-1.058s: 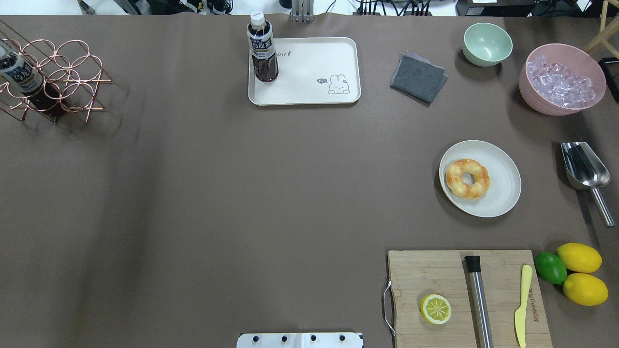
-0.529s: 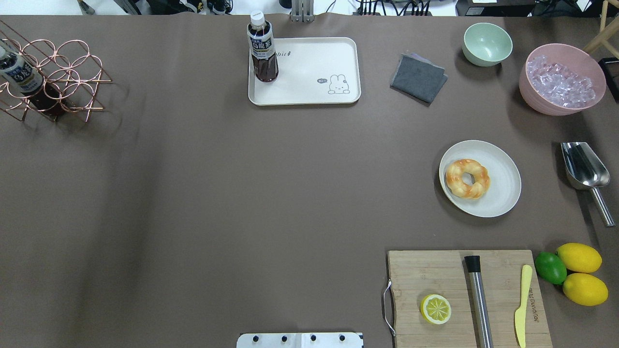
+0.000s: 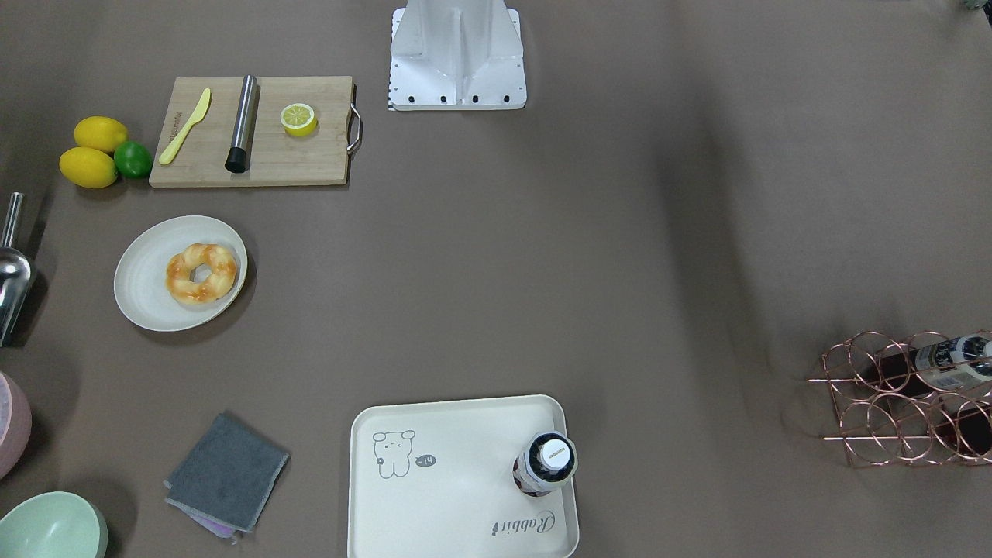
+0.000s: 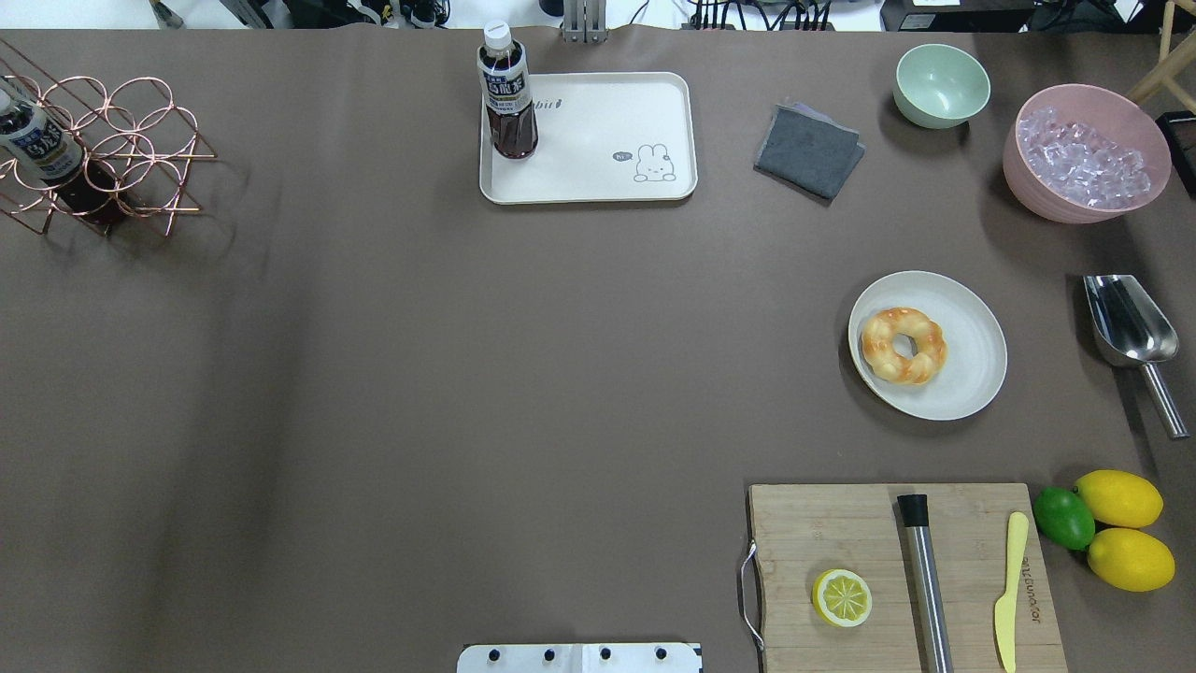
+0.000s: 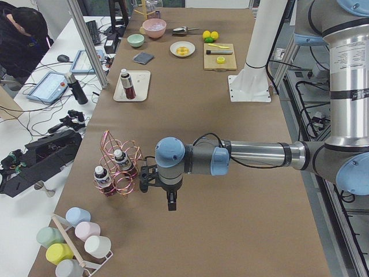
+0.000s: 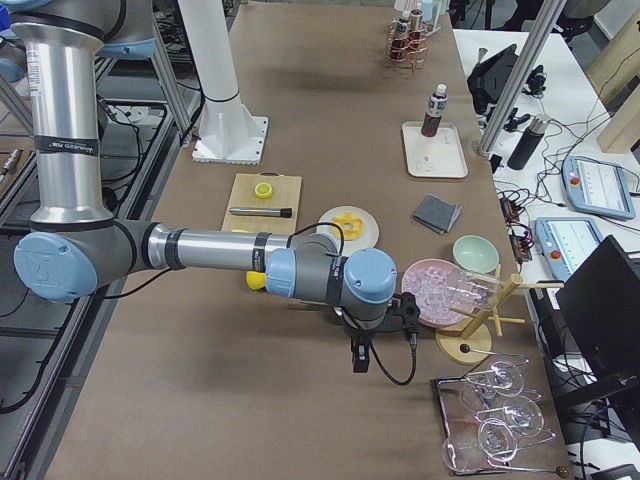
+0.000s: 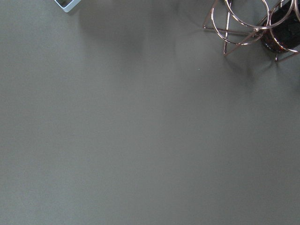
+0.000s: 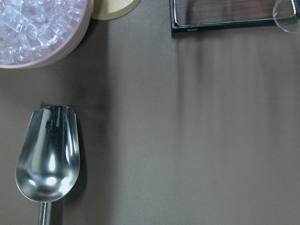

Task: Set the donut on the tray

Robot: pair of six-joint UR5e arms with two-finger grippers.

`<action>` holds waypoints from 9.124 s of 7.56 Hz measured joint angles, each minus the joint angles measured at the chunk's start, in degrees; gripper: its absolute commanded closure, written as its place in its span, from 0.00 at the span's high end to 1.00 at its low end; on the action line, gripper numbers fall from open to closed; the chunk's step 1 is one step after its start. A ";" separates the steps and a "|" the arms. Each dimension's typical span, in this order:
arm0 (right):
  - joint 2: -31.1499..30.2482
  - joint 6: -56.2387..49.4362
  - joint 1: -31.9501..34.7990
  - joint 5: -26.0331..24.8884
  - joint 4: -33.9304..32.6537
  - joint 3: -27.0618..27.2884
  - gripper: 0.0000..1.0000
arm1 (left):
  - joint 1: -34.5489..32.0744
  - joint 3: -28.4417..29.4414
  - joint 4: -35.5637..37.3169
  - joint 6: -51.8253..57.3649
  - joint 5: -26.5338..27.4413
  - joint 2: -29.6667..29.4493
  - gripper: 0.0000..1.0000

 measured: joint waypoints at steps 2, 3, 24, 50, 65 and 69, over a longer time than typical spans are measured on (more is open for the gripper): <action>0.00 0.05 -0.02 0.00 0.04 0.09 1.00 | 0.00 0.07 0.03 -0.01 0.03 0.00 0.98; 0.00 0.05 -0.19 0.00 0.05 0.11 1.00 | 0.00 0.16 0.06 0.06 0.10 0.03 0.98; 0.97 10.34 -9.54 2.32 3.07 5.38 1.00 | -0.70 -0.76 0.29 -0.18 -0.18 0.90 0.98; 6.91 68.55 -40.01 3.19 46.63 -2.58 0.00 | -0.70 -0.32 0.43 -0.20 0.09 1.33 0.98; 55.24 86.06 -43.16 -9.43 44.61 -43.71 0.00 | -1.63 -1.04 0.57 -0.28 -0.09 1.40 0.98; 60.82 86.45 -44.23 -12.39 44.89 -51.13 0.56 | -1.67 -0.99 0.60 -0.28 -0.09 1.40 0.98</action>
